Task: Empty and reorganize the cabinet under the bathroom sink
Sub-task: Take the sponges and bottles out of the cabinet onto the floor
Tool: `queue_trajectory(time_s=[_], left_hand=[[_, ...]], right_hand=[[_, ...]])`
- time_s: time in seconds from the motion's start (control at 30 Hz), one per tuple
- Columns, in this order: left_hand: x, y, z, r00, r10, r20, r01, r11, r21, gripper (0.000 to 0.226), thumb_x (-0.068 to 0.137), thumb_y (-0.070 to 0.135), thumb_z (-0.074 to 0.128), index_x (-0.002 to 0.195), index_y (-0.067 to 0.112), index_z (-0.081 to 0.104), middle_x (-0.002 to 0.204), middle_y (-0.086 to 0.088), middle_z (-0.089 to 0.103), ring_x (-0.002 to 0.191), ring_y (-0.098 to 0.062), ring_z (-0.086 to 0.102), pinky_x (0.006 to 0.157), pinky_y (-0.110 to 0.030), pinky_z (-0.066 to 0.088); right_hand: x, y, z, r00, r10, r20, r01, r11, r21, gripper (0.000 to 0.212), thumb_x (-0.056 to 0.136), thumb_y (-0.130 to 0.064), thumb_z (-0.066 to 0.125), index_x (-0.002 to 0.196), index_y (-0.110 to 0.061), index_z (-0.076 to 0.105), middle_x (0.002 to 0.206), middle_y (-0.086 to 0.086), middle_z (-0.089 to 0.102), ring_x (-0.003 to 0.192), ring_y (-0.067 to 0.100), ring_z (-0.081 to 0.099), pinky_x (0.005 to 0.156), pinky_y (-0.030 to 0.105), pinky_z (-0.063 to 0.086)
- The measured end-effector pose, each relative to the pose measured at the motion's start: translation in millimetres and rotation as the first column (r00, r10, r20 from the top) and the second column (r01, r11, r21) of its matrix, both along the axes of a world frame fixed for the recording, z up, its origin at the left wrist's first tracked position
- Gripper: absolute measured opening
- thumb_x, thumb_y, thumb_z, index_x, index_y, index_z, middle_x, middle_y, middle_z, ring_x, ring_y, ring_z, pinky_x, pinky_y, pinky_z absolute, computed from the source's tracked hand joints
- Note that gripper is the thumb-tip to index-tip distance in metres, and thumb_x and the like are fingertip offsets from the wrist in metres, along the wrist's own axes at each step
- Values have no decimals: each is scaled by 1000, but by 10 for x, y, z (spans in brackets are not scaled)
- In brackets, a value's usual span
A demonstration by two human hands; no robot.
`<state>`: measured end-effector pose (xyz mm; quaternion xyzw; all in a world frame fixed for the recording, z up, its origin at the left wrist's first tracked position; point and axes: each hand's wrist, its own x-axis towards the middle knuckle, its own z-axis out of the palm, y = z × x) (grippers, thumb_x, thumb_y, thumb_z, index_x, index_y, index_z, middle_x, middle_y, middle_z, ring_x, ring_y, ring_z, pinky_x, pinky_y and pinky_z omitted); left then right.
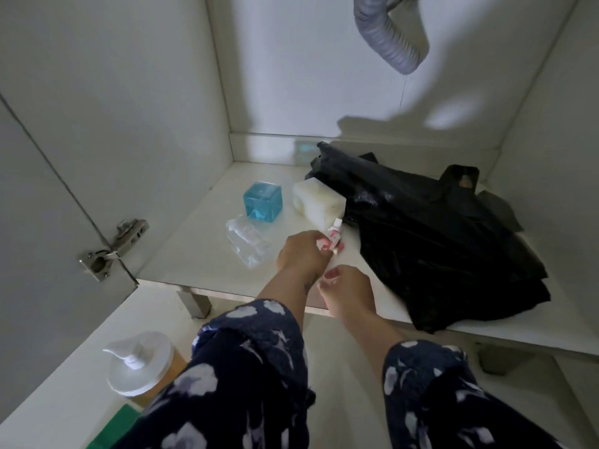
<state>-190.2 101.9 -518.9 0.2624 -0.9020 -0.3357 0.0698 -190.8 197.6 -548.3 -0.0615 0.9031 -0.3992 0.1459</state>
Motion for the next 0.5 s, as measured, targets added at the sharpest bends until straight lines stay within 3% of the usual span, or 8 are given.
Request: queue_trajectory(time_s=[0.1, 0.2, 0.3, 0.4, 0.5], left_hand=[[-138, -15, -76, 996, -28, 86, 31, 999, -38, 35, 84, 39, 67, 118, 30, 63, 119, 0, 63, 105, -21, 59, 88, -32, 49], [-215, -43, -126, 990, -61, 131, 77, 989, -123, 38, 82, 33, 71, 119, 28, 64, 117, -2, 64, 104, -22, 60, 86, -32, 51], [-220, -94, -136, 992, -44, 116, 64, 982, -180, 27, 88, 17, 63, 114, 25, 68, 115, -5, 65, 100, -24, 62, 86, -33, 53], [-159, -189, -148, 997, 0, 80, 16, 980, -197, 32, 92, 6, 56, 118, 22, 66, 120, -6, 64, 102, -25, 62, 91, -36, 53], [-43, -305, -146, 997, 41, 64, -23, 965, -261, 36, 95, 7, 52, 125, 24, 63, 127, -4, 61, 109, -25, 60, 96, -35, 51]], right_hand=[[-105, 35, -1, 996, -6, -85, 16, 993, 115, 26, 91, -13, 53, 113, -17, 66, 113, 2, 67, 101, 20, 64, 75, 23, 47], [-218, 84, -17, 993, -3, -117, 20, 989, 145, 26, 91, -12, 53, 111, -16, 68, 113, 5, 67, 101, 23, 64, 81, 28, 52], [-288, 90, -22, 990, -1, -142, 23, 988, 151, 28, 91, -12, 54, 115, -16, 67, 119, 5, 64, 107, 23, 61, 81, 24, 46], [-305, 23, 22, 990, 6, -144, 15, 989, 146, 28, 94, -15, 52, 118, -15, 64, 123, 5, 62, 111, 23, 60, 76, 20, 39], [-290, -113, 82, 985, 19, -172, 9, 987, 160, 29, 95, -23, 53, 123, -17, 61, 124, 3, 62, 111, 22, 60, 79, 23, 43]])
